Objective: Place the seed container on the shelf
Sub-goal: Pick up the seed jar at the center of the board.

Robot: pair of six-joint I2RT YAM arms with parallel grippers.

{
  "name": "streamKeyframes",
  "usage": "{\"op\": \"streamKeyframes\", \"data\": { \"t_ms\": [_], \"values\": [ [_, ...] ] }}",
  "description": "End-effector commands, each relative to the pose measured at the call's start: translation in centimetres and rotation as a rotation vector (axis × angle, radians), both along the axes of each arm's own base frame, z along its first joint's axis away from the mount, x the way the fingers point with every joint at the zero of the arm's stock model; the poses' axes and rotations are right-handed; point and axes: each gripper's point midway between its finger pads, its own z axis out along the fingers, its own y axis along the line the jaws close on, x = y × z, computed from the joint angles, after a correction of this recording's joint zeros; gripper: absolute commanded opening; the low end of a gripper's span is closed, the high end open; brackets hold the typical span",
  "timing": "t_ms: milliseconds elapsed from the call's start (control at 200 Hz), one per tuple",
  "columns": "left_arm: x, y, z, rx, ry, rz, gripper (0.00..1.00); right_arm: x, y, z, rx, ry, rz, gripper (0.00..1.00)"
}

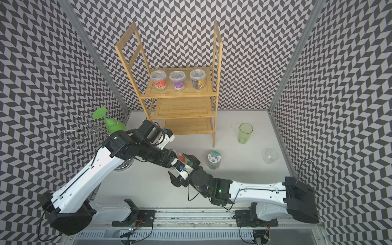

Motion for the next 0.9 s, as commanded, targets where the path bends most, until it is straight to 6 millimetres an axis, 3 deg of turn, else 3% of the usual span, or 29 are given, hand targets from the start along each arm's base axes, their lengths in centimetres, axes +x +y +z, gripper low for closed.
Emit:
{"op": "streamKeyframes", "data": {
  "t_ms": [0,175,351,471,626,896],
  "values": [
    [-1.0,-1.1,1.3,-0.066,-0.016,-0.063,0.46,0.9,1.0,2.0,0.037,-0.039,-0.009,1.00],
    [-1.2,-0.9,1.2,-0.062,-0.020,-0.064,0.48,1.4,0.9,2.6,0.054,-0.053,-0.020,1.00],
    [-0.6,-0.6,1.6,-0.047,-0.056,-0.046,0.50,0.6,0.3,3.8,0.105,-0.048,0.012,1.00],
    [-0.5,-0.9,1.6,-0.055,-0.054,-0.052,0.50,-0.1,0.9,3.6,0.115,-0.036,0.064,0.99],
    [-0.6,-1.1,1.8,-0.056,-0.060,-0.063,0.53,0.4,0.9,3.4,0.140,-0.007,0.029,1.00],
    [-1.5,-1.4,2.5,-0.076,-0.075,-0.115,0.53,-0.2,-0.6,3.5,0.157,-0.022,0.123,1.00]
  ]
}}
